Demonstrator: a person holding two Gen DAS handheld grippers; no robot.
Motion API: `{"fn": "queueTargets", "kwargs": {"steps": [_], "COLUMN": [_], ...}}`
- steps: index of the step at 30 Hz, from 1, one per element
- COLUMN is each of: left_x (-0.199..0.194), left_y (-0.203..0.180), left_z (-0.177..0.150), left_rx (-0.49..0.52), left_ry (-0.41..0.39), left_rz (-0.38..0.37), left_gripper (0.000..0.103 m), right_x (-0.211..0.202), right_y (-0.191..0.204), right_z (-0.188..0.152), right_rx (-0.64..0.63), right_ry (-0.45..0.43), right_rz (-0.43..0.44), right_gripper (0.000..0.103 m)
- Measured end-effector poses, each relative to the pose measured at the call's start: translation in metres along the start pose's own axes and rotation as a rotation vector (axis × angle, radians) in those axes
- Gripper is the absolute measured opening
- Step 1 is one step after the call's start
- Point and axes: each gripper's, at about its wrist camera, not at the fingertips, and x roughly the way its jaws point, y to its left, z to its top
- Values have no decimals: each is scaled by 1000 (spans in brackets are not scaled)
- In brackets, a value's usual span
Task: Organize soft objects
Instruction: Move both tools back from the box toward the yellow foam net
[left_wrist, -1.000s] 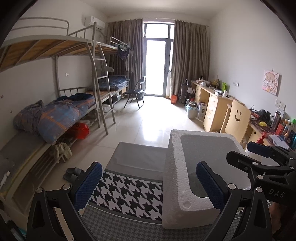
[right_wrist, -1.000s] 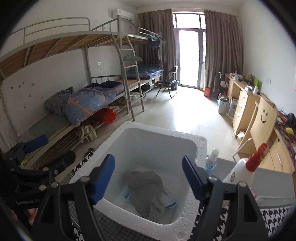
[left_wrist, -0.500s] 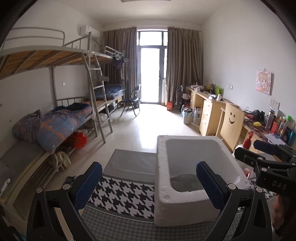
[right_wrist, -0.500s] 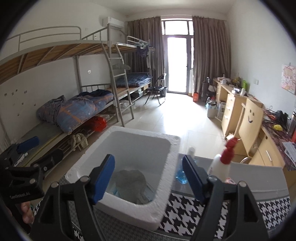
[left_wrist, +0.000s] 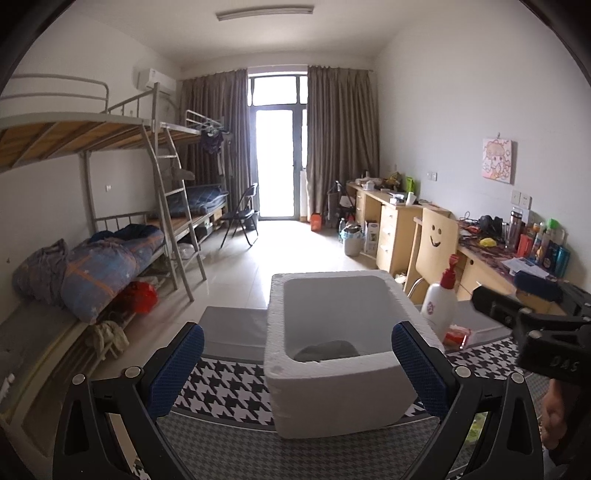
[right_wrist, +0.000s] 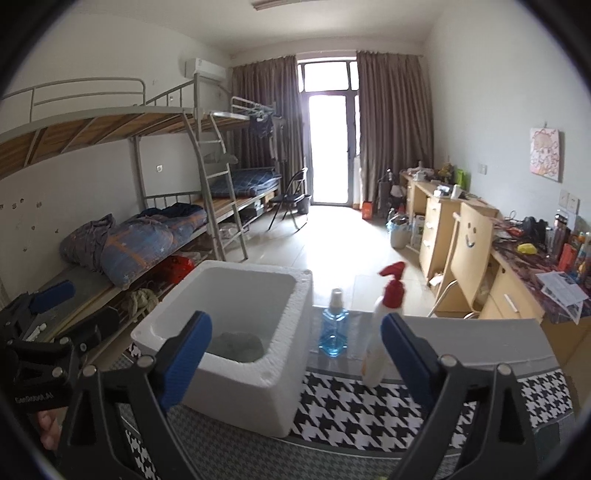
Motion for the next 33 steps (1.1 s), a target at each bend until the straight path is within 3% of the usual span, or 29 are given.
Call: {"fn": "queueTargets", "kwargs": {"steps": [22, 28, 33], "left_x": [-52, -65, -72], "left_y": [-27, -30, -33], "left_z": [-21, -30, -34], "left_rx": [15, 29, 24], "left_ry": [-94, -139, -155], "left_rz": [-121, -159, -166], "left_gripper": [102, 102, 102], "right_x": [-64, -86, -97], "right_y": [-37, -37, -43], "right_z": [-32, -50, -59], "right_rx": [72, 13, 34], "right_ry": [-98, -151, -156], "right_rz": [-26, -104, -98], "right_gripper": [95, 95, 95]}}
